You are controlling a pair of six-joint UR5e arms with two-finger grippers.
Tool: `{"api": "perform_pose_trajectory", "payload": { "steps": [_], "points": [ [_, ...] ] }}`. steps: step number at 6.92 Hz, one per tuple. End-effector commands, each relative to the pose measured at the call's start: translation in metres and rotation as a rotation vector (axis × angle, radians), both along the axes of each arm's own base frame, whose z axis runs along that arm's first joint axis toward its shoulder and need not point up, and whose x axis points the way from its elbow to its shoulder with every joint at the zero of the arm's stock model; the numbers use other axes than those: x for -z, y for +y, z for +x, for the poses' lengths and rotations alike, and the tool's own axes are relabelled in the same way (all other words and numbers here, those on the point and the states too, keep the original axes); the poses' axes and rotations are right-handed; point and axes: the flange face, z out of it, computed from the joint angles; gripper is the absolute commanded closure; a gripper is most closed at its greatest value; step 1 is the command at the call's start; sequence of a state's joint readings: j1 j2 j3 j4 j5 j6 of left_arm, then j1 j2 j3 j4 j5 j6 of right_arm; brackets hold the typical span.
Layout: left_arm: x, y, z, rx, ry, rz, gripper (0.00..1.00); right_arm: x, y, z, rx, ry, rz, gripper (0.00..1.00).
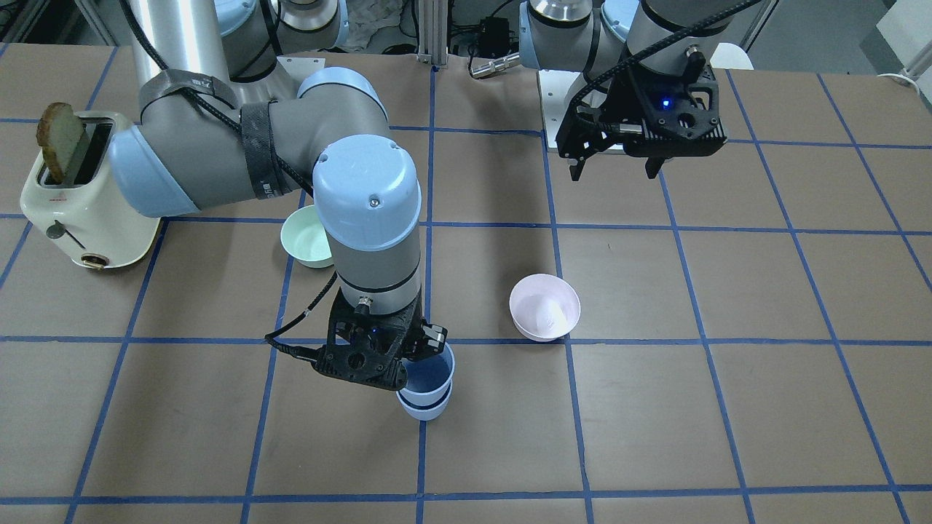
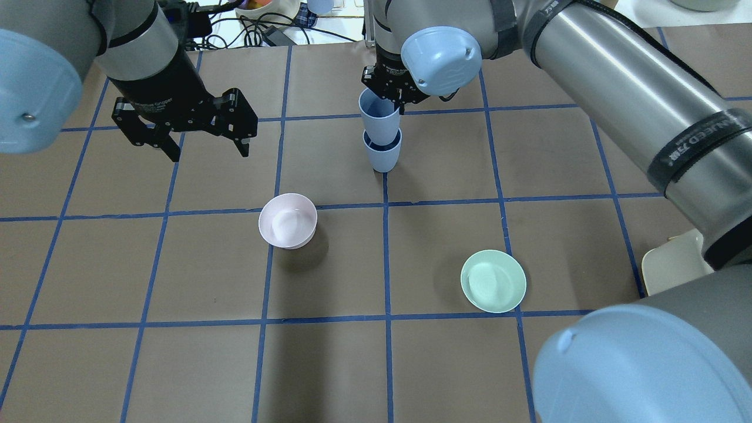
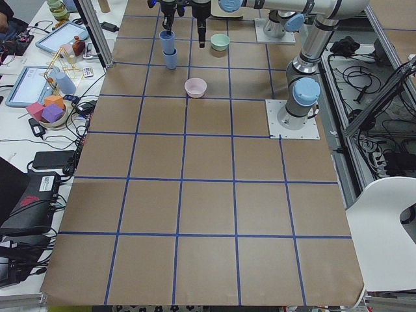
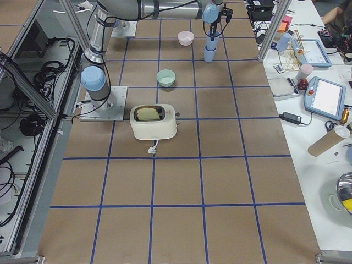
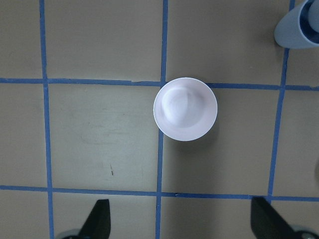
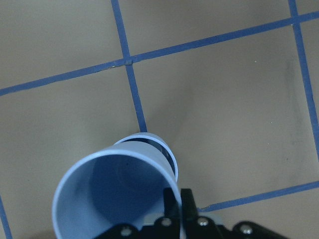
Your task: Stack blue cups with both arms
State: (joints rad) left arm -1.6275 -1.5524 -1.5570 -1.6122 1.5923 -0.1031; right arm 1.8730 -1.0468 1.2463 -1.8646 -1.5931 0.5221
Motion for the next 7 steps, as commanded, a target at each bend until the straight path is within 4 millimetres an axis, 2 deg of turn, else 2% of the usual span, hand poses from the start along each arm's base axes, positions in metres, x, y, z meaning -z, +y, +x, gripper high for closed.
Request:
{"api": "perform_pose_trajectory", "payload": {
  "steps": [1,2,4,5,6,7],
  "points": [
    [-0.001,0.001,0.000,0.000,0.000,-0.002,0.00,0.012,0.002,0.000,-0.005,0.002,0.016,0.46],
    [-0.001,0.001,0.000,0.000,0.000,-0.002,0.00,0.019,0.005,-0.001,-0.011,0.007,0.028,0.00],
    [-0.001,0.001,0.000,0.000,0.000,-0.002,0.00,-0.001,-0.003,-0.016,-0.022,0.002,-0.002,0.00],
    [-0.001,0.001,0.000,0.000,0.000,-0.002,0.00,-0.027,-0.012,-0.040,-0.054,0.010,-0.035,0.00],
    [-0.001,0.001,0.000,0.000,0.000,-0.002,0.00,-0.048,-0.014,-0.083,-0.072,0.034,0.004,0.00],
    [-0.001,0.001,0.000,0.000,0.000,-0.002,0.00,-0.071,-0.004,-0.135,-0.156,0.065,0.039,0.00]
  ]
}}
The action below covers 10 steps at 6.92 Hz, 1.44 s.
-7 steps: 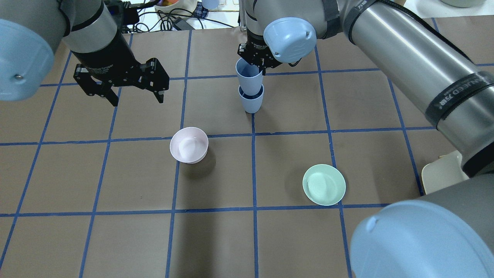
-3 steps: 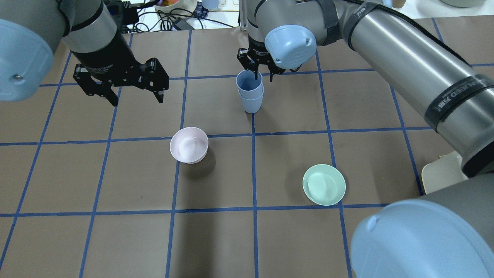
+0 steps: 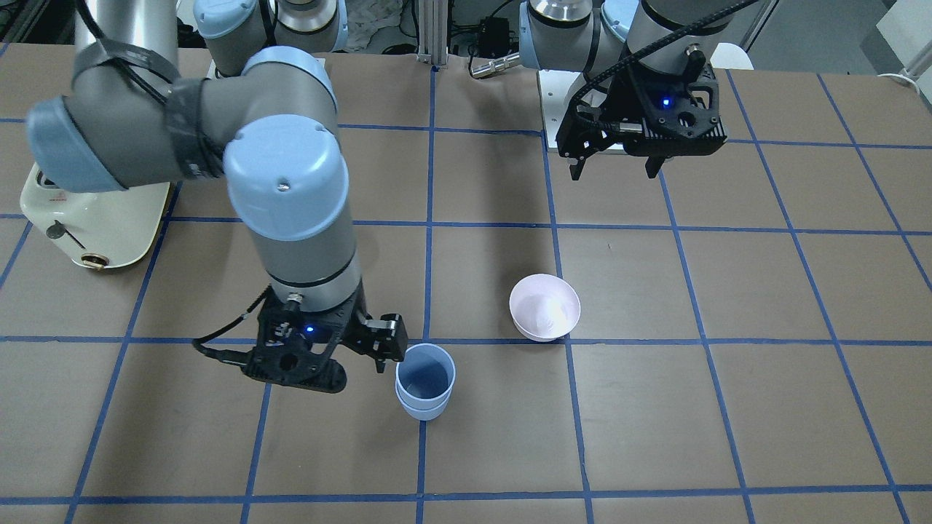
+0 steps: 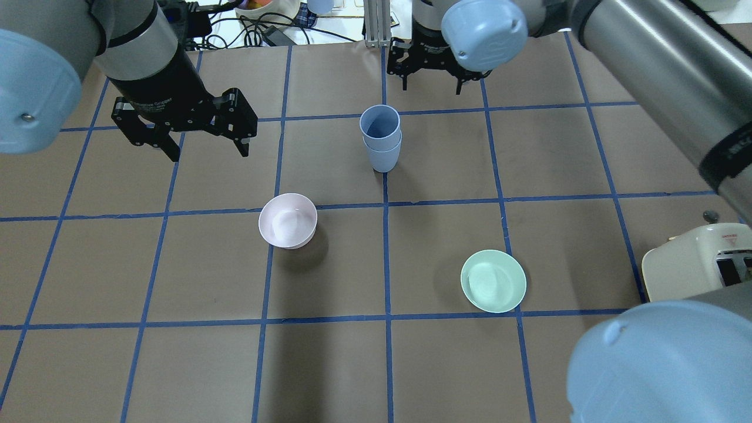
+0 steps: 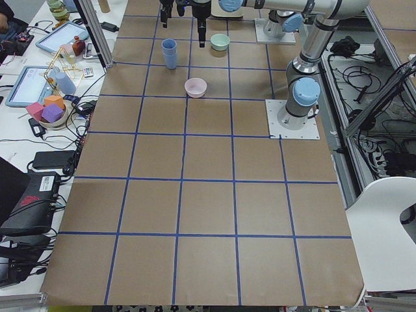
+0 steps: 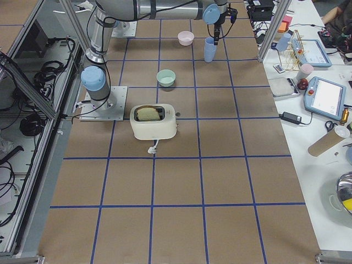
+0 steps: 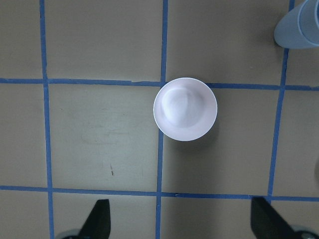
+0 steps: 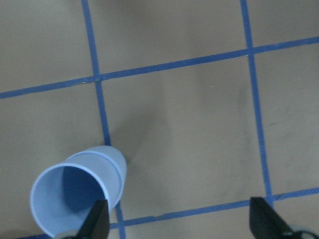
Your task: Stack blue cups with both arms
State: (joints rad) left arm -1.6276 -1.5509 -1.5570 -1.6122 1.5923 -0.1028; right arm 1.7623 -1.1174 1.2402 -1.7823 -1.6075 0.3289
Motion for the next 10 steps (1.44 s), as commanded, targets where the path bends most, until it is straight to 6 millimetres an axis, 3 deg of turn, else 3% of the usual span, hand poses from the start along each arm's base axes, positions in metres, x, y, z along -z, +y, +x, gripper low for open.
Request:
{"api": "perform_pose_trajectory", "payload": {
  "steps": [1,2,3,4,5,10],
  "points": [
    [0.000,0.000,0.000,0.000,0.000,0.000,0.00,-0.047,0.021,-0.105,-0.141,0.072,0.038,0.00],
    [0.001,0.000,0.000,0.000,0.000,0.001,0.00,-0.061,0.050,-0.134,-0.166,0.074,0.035,0.00],
    [-0.001,0.000,0.000,0.000,0.000,-0.003,0.00,-0.063,0.087,-0.140,-0.190,0.077,0.036,0.00],
    [-0.001,0.001,-0.001,0.003,0.000,-0.002,0.00,-0.069,0.102,-0.139,-0.193,0.062,-0.004,0.00],
    [0.000,-0.001,0.000,0.003,0.000,-0.001,0.00,-0.081,0.104,-0.137,-0.198,0.065,-0.025,0.00],
    [-0.001,0.001,-0.001,0.006,0.000,-0.001,0.00,-0.090,0.107,-0.139,-0.193,0.073,-0.051,0.00]
  ]
}}
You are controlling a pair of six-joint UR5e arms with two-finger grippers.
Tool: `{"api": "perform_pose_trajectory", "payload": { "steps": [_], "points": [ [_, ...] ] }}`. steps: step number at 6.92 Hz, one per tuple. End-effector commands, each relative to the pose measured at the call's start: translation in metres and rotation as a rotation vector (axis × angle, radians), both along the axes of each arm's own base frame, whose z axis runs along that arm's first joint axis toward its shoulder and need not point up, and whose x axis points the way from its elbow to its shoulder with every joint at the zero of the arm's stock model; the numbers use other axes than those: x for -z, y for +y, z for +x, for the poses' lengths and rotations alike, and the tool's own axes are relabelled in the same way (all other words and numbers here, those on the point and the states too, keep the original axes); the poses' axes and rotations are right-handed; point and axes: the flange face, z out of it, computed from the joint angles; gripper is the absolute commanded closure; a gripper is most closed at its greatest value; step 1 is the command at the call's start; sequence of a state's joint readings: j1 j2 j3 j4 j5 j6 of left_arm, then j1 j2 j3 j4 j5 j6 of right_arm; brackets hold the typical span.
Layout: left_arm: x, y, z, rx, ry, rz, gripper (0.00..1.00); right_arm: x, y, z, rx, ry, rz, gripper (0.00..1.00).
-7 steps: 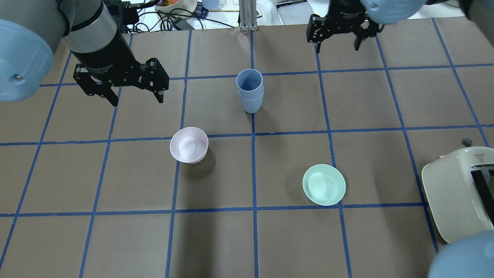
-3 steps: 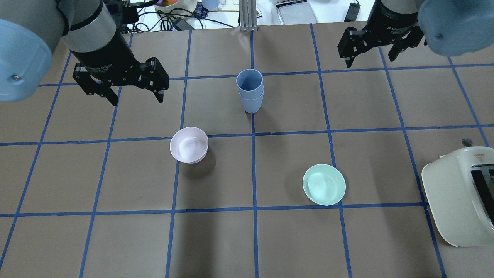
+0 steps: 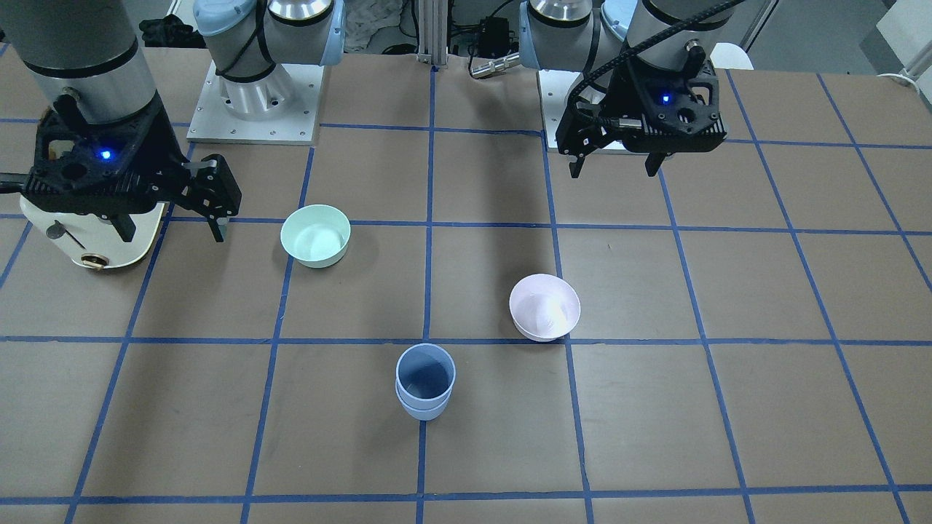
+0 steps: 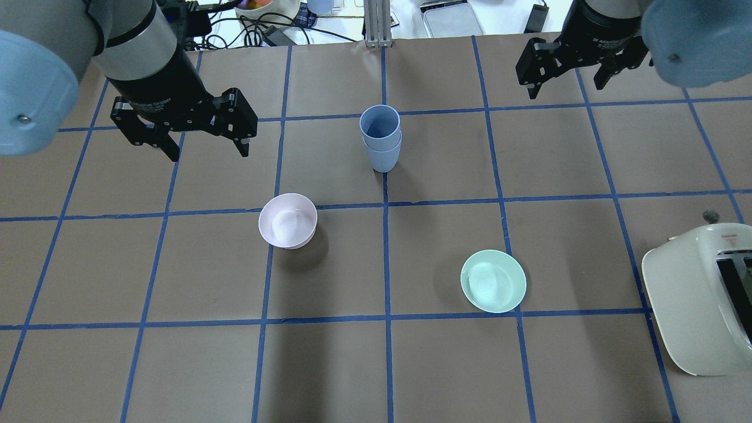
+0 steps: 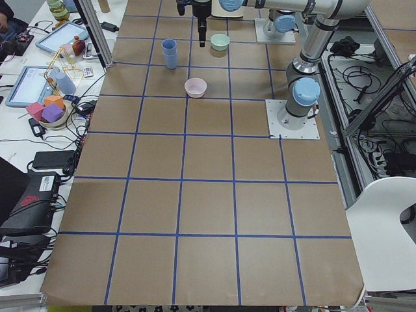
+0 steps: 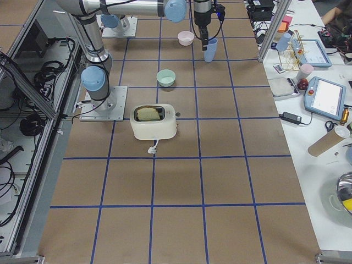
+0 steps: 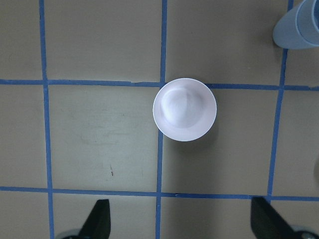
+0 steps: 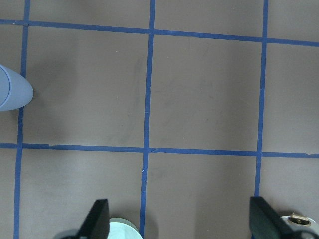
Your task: Stack blue cups with both arms
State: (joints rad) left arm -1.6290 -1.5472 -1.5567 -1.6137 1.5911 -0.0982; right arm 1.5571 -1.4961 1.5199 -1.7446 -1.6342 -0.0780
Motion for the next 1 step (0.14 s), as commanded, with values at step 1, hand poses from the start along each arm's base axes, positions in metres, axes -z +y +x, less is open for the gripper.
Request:
{"api": "perform_pose_trajectory", "payload": {
  "steps": [1],
  "points": [
    [-0.0003,0.0004,0.0001,0.000,-0.001,-0.001,0.00,-0.0019,0.0001,-0.0003,0.000,0.003,-0.003,0.00]
  ]
}}
